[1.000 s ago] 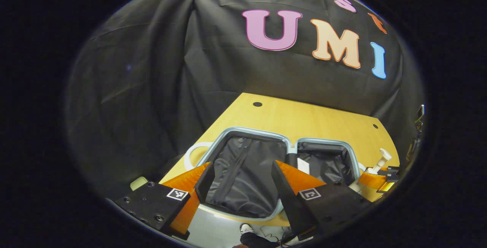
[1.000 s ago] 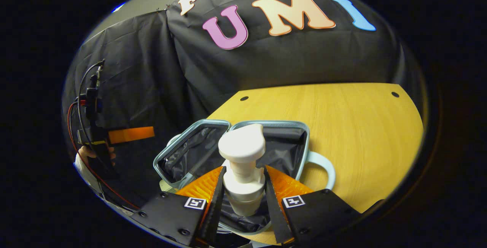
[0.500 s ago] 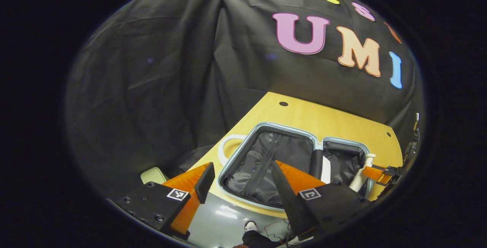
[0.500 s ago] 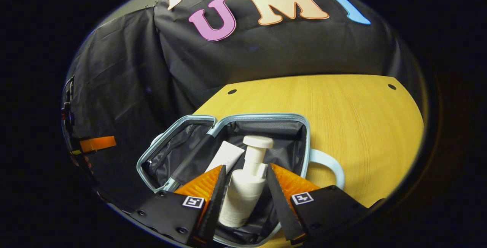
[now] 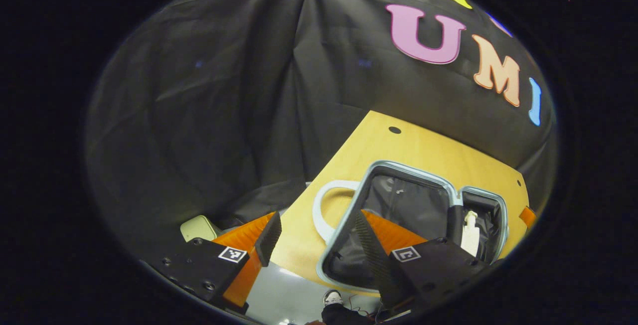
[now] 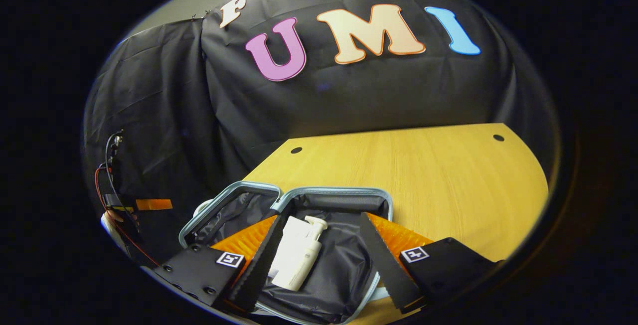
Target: First open the suitcase, pack the skin care products into it, and then close the suitcase.
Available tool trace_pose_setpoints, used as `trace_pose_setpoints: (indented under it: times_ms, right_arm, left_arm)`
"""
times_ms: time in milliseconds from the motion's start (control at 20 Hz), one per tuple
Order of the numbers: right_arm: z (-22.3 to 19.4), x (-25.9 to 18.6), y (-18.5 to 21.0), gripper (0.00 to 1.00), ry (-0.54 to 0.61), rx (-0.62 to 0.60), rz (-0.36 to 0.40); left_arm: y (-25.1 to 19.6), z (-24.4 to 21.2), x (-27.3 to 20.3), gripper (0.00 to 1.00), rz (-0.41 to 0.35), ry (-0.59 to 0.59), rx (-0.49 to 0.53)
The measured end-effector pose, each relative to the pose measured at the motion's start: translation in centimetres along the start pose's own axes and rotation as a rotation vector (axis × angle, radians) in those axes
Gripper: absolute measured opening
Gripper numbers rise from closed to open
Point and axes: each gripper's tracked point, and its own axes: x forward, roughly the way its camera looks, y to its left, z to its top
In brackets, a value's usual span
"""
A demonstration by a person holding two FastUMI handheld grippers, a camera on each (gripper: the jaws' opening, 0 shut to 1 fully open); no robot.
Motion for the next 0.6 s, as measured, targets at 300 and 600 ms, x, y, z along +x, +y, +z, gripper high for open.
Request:
trace_pose_setpoints:
  times_ms: [300,600]
  right_arm:
    - [0.1,-0.3,-1.0,0.98,-0.019,0.034,-0.133]
    - [0.5,0.0,-0.4,0.93,-0.035,0.035,-0.208]
  left_arm:
    - [0.5,-0.9,7.4,0.91,-0.076,0.14,0.027]
    - [0.0,-2.2,11.9,0.86,-0.159,0.257,0.122]
